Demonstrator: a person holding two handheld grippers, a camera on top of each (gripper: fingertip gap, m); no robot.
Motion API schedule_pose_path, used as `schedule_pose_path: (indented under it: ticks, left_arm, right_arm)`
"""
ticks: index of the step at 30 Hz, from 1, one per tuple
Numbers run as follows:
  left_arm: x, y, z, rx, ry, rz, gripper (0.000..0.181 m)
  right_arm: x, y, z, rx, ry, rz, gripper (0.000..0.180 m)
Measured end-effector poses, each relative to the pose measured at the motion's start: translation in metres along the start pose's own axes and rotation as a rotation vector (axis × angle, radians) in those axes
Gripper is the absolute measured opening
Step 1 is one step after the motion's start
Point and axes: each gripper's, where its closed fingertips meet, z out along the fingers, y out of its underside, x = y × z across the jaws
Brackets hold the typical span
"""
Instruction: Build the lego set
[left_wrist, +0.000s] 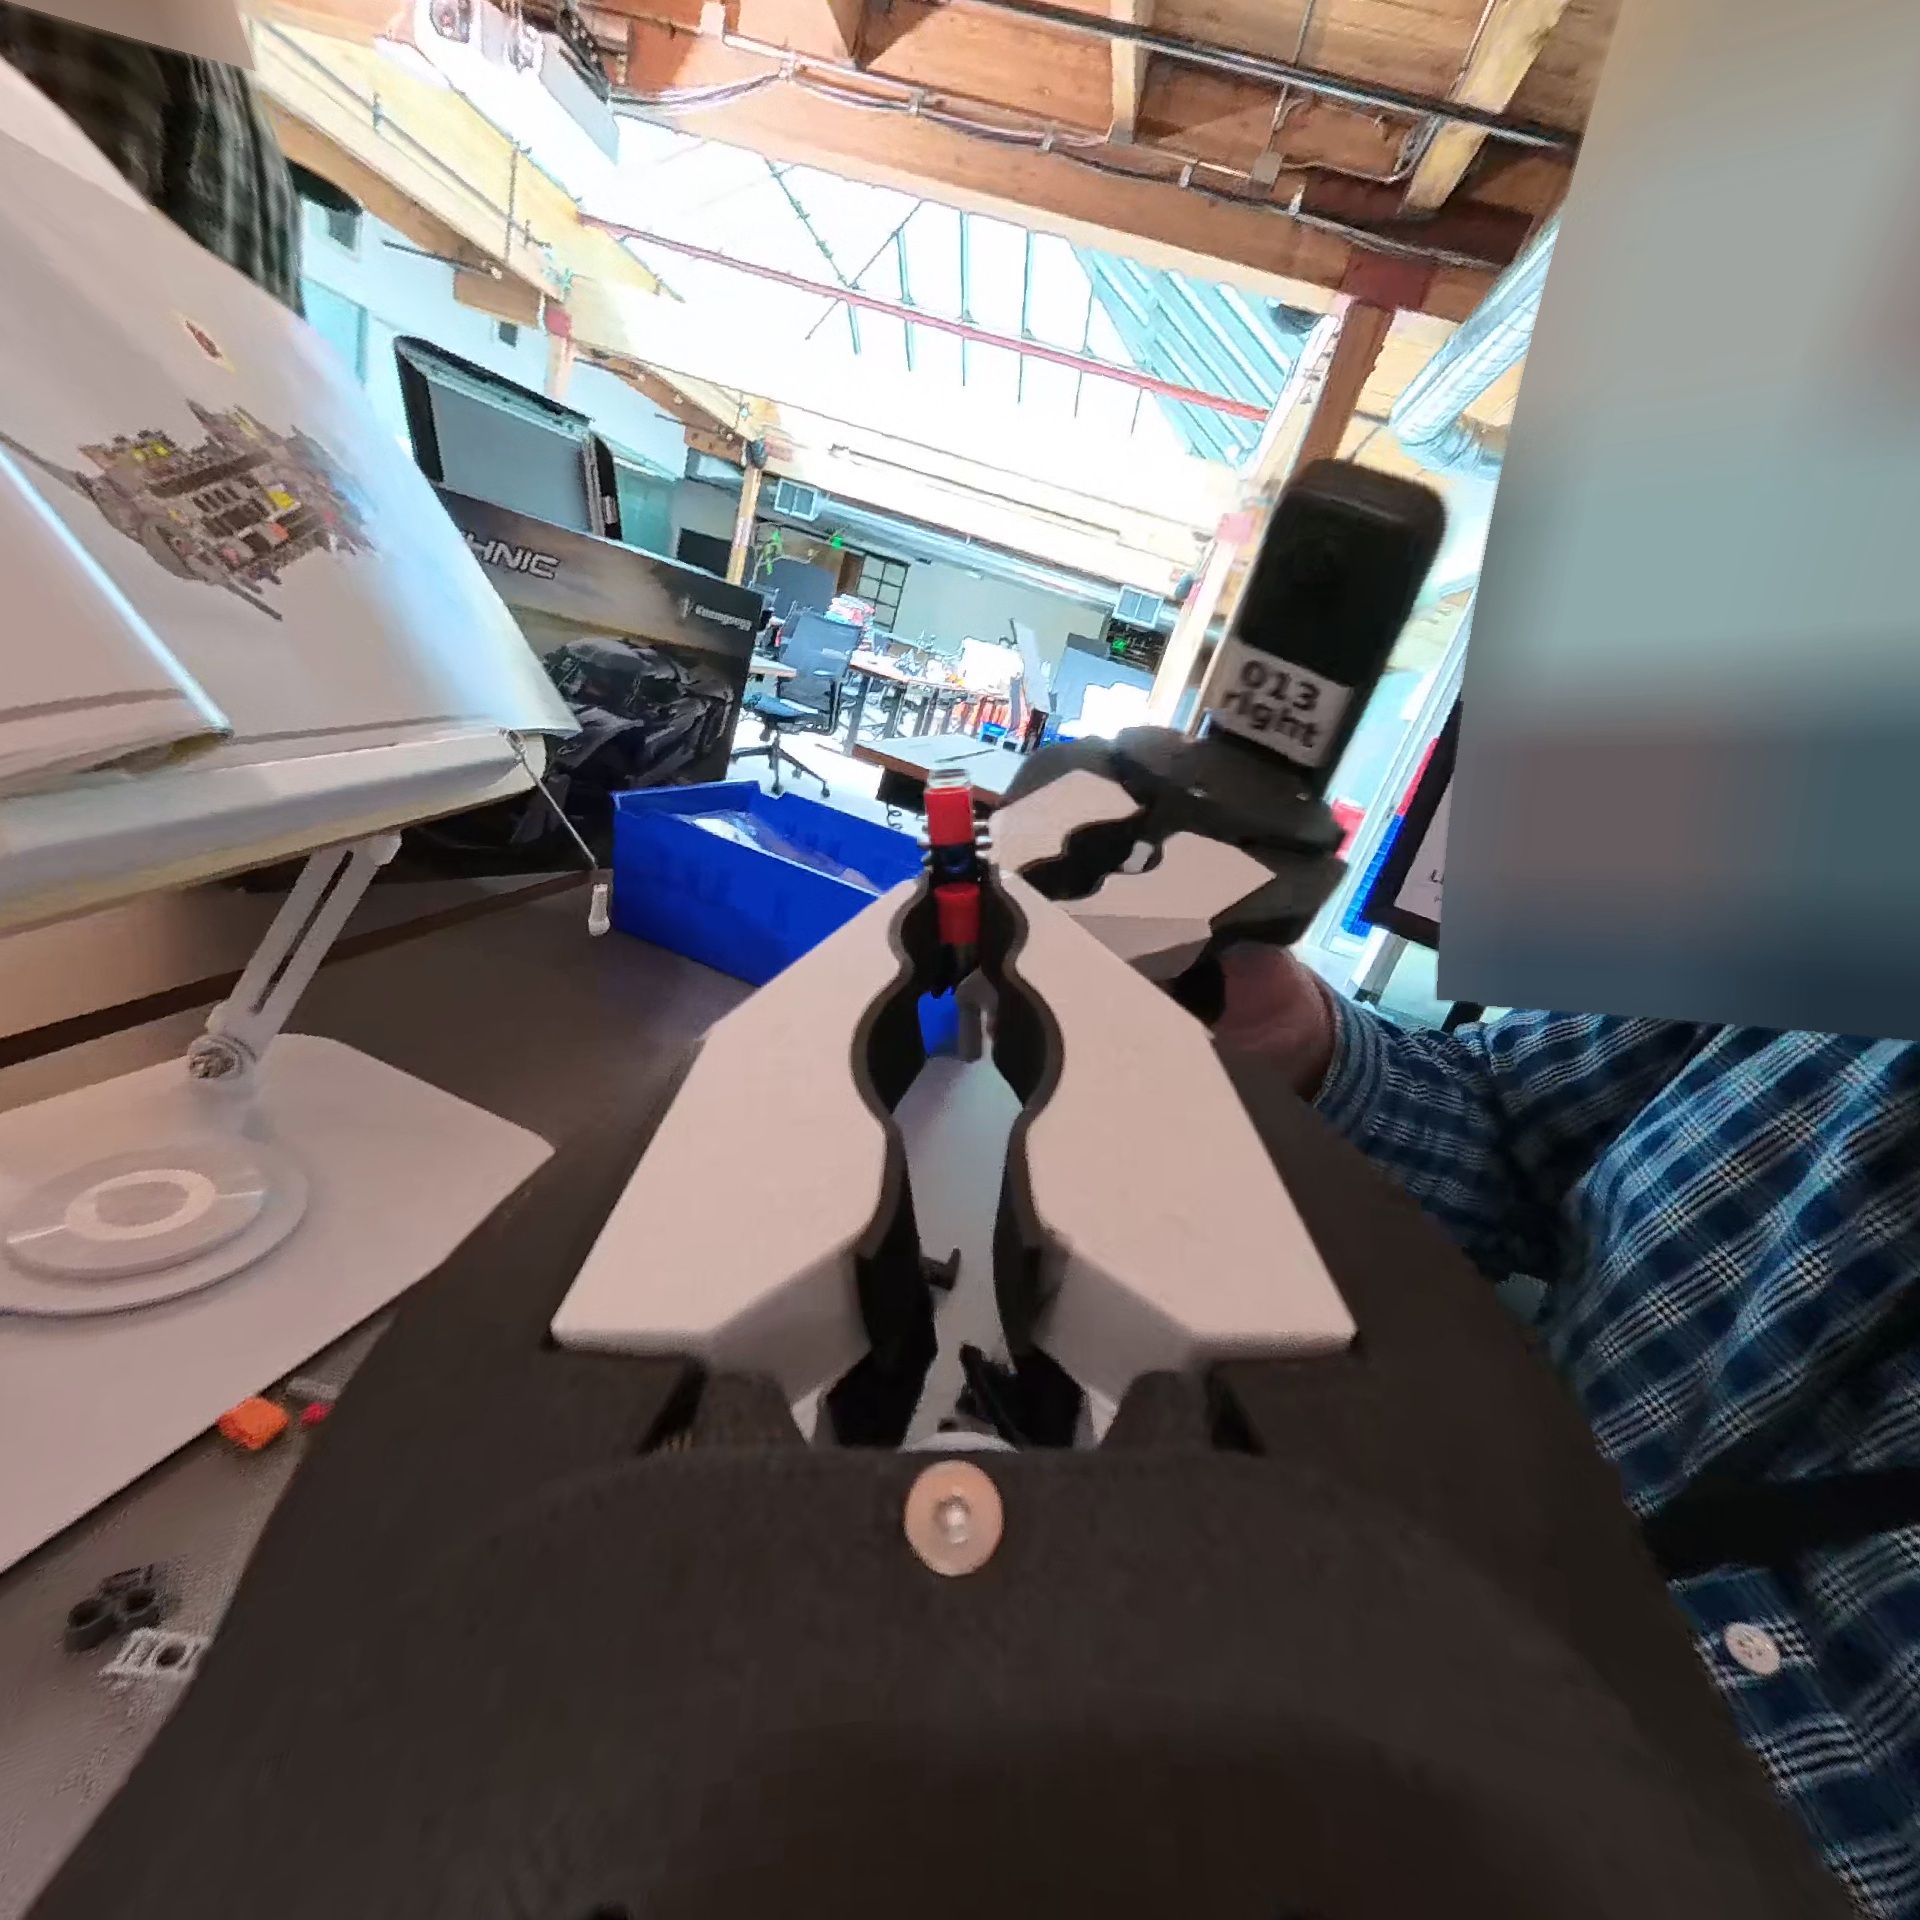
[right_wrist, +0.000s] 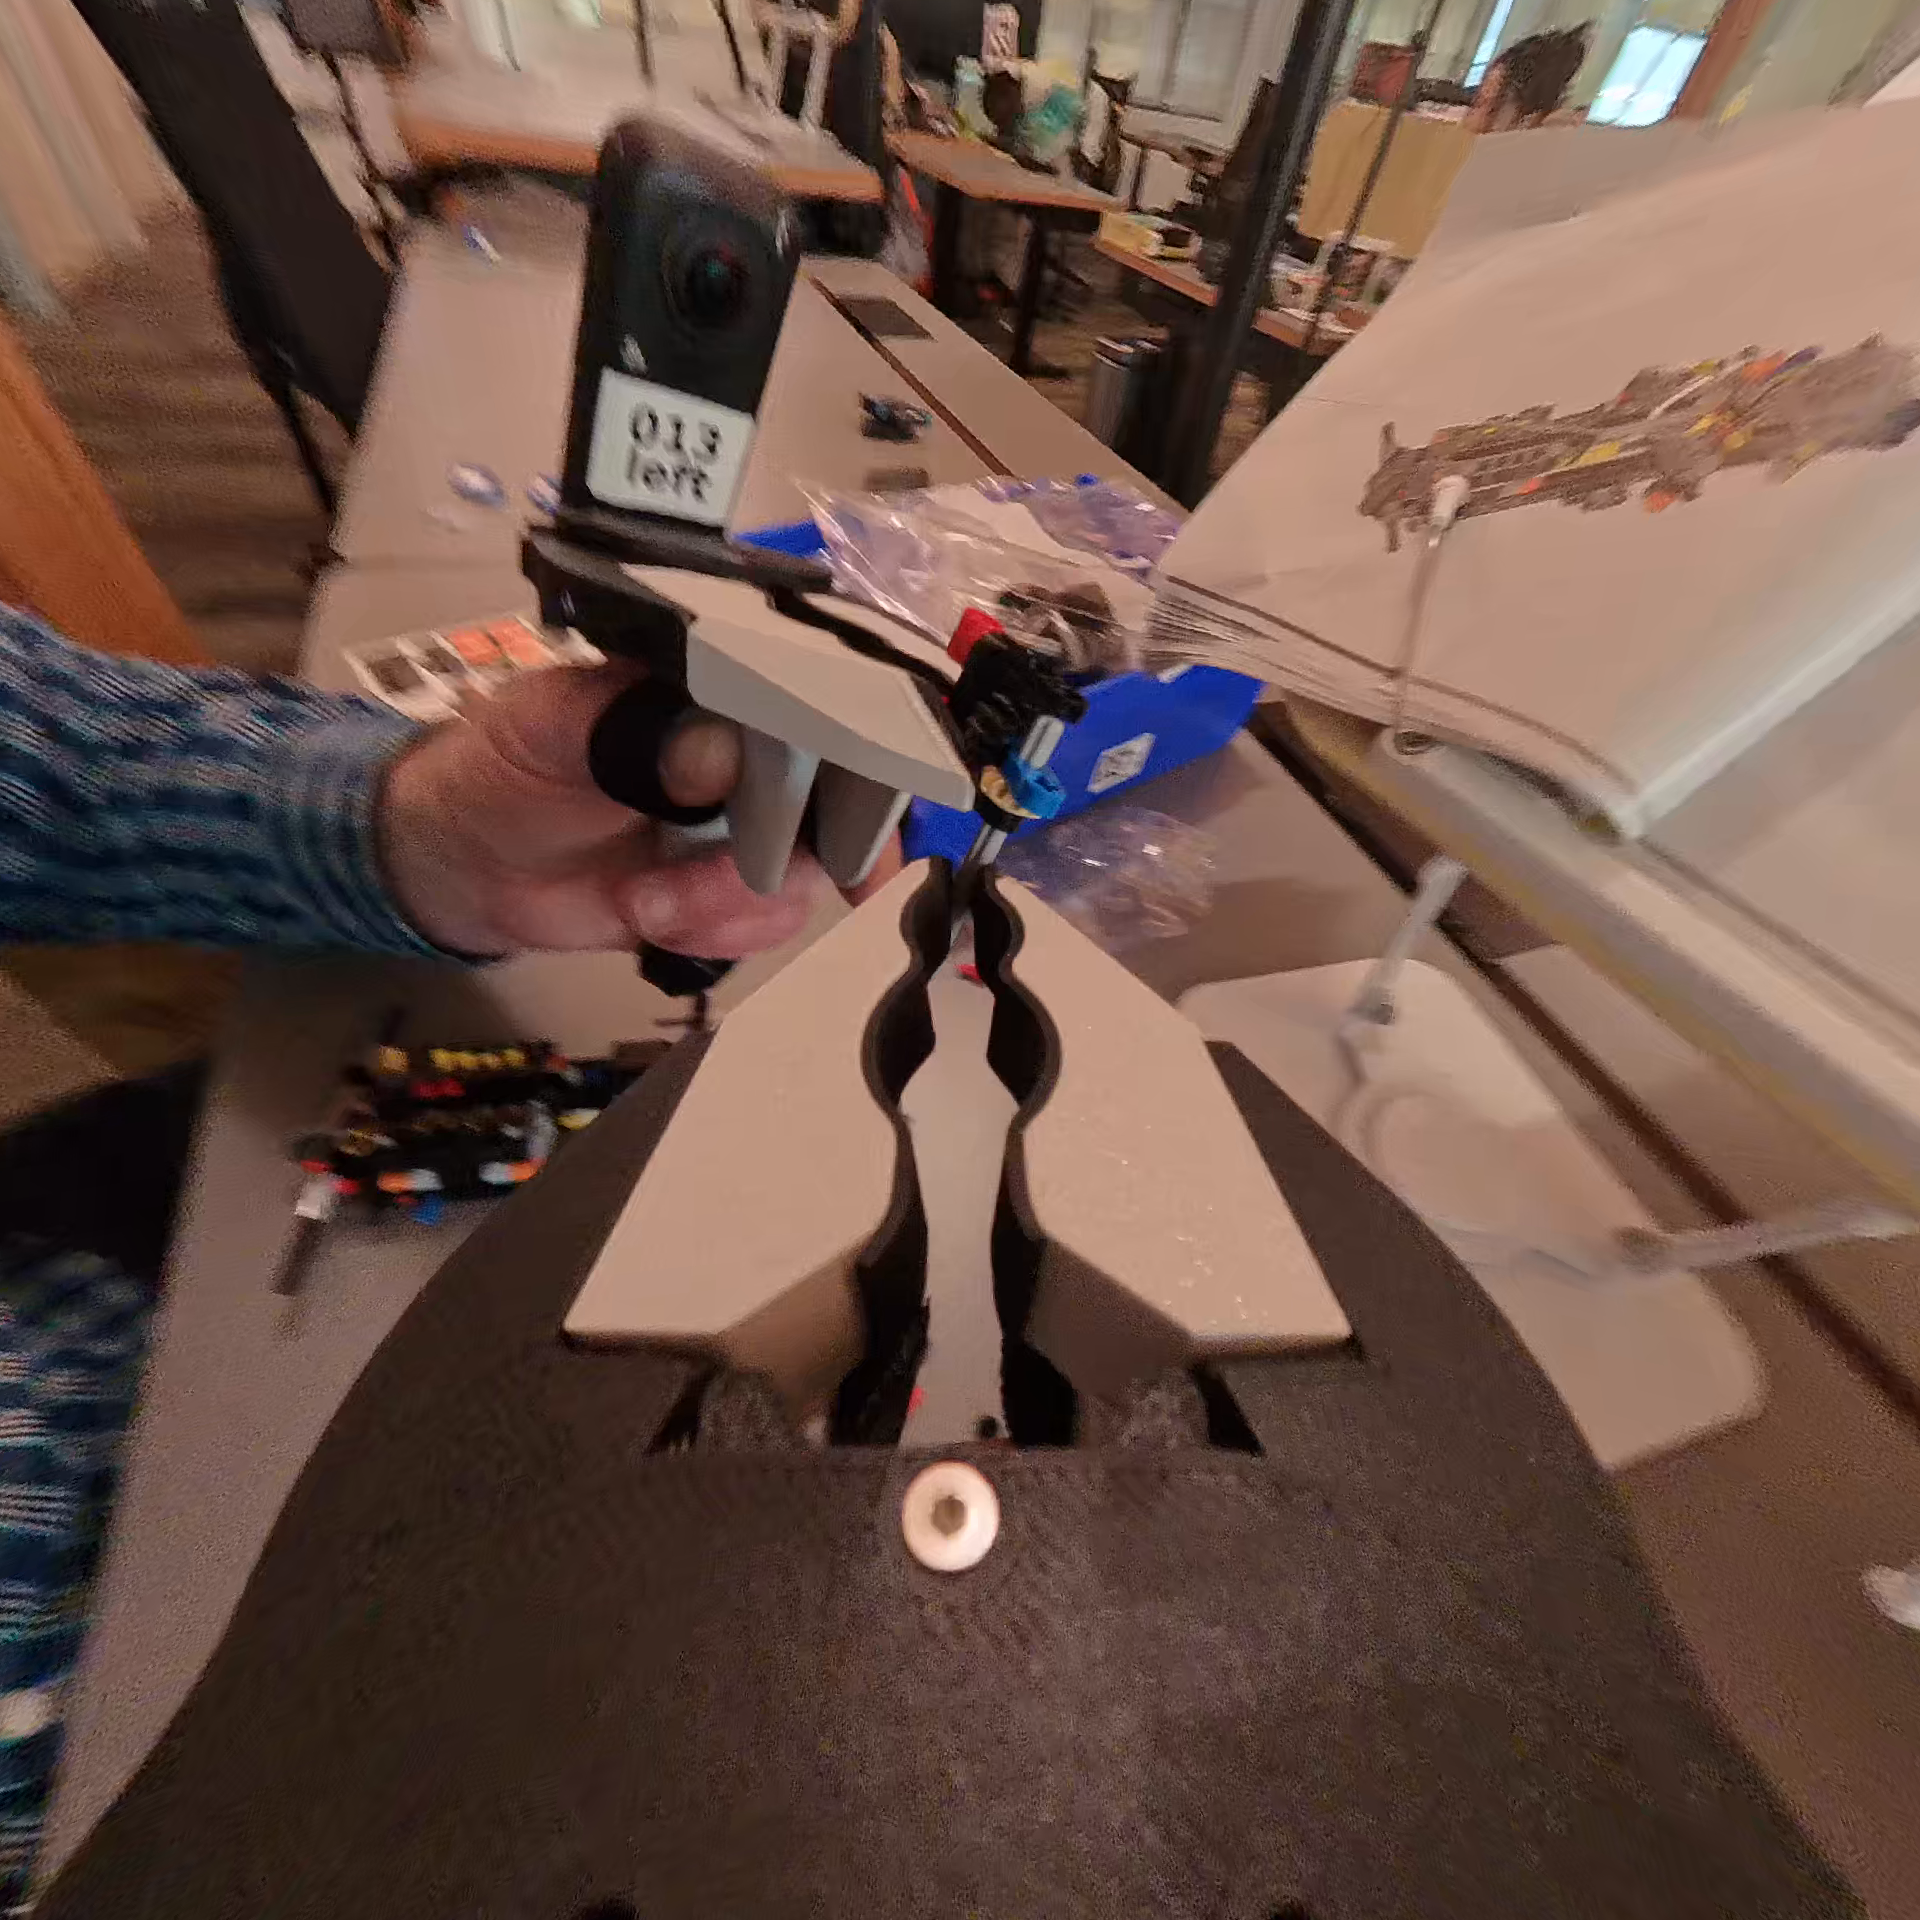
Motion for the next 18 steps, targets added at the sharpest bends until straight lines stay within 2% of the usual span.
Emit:
schedule_pose_path:
  ticks: [6, 8, 9, 10, 11, 16, 18]
  left_arm:
    - [-0.002, -0.005, -0.001, 0.047, 0.036, -0.075, 0.005]
    - [-0.002, -0.008, -0.002, 0.059, 0.039, -0.063, 0.005]
    - [-0.005, -0.012, -0.004, 0.078, 0.026, -0.066, 0.005]
    - [-0.009, -0.014, -0.007, 0.089, 0.036, -0.098, 0.005]
    - [-0.013, -0.015, -0.009, 0.097, 0.059, -0.146, 0.006]
    - [-0.016, 0.002, -0.003, 0.058, 0.094, -0.225, 0.005]
    - [-0.013, 0.008, 0.000, 0.028, 0.120, -0.243, 0.005]
  right_arm:
    - [0.000, 0.003, 0.000, -0.036, 0.129, -0.180, 0.002]
    - [0.002, -0.002, -0.004, -0.016, 0.133, -0.180, 0.005]
    - [0.005, -0.002, -0.006, -0.027, 0.128, -0.147, 0.015]
    - [0.011, 0.002, -0.007, -0.055, 0.142, -0.131, 0.037]
    - [0.011, 0.003, -0.008, -0.058, 0.129, -0.136, 0.044]
    - [0.016, -0.004, -0.018, -0.044, 0.181, -0.348, 0.038]
    - [0.011, -0.006, -0.020, -0.044, 0.133, -0.419, 0.037]
